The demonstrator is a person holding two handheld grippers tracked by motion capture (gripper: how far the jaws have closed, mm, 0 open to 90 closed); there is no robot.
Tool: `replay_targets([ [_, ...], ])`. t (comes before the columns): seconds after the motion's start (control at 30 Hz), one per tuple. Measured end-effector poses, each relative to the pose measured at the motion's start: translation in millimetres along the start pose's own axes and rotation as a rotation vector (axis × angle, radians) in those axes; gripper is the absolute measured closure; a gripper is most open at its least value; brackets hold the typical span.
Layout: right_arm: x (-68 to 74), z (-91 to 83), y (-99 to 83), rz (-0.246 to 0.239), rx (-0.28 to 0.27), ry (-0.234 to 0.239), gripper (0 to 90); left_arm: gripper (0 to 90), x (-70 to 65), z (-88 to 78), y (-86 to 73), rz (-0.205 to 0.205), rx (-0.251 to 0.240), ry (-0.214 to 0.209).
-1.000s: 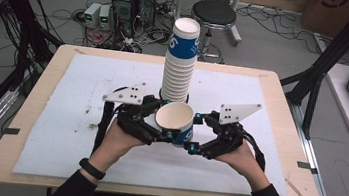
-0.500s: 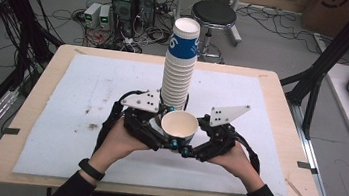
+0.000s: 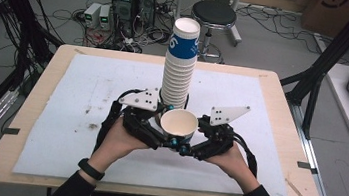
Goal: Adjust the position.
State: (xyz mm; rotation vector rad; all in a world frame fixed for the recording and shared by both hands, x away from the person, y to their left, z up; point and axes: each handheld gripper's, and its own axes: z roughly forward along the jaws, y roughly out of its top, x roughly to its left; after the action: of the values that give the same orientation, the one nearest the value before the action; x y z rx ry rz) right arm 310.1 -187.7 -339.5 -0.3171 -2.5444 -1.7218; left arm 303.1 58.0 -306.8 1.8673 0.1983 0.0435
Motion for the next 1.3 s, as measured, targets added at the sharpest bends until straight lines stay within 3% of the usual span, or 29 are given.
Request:
replay_targets([
  [0.27, 0.0, 1.1, -0.8, -0.001, -0.010, 0.004, 25.0, 20.5, 1.0, 1.0, -0.7, -0.011, -0.015, -0.003],
  [0.57, -0.6, -6.3, 0.9, -0.005, -0.036, -0.004, 25.6, 12.5, 2.5, -7.9, -1.8, -0.019, -0.089, -0.015],
  [0.97, -4.0, -24.1, 8.9, 0.001, -0.093, -0.038, 25.8, 12.1, 6.0, -21.3, -9.8, -0.024, -0.144, 0.014],
  [1.03, -4.2, -27.4, 10.7, -0.002, -0.103, -0.040, 25.8, 12.1, 6.0, -21.3, -11.0, -0.017, -0.133, 0.028],
  [1.3, -3.7, -39.1, 17.2, -0.011, -0.142, -0.053, 25.9, 12.1, 5.8, -10.8, -15.9, -0.027, -0.114, 0.018],
])
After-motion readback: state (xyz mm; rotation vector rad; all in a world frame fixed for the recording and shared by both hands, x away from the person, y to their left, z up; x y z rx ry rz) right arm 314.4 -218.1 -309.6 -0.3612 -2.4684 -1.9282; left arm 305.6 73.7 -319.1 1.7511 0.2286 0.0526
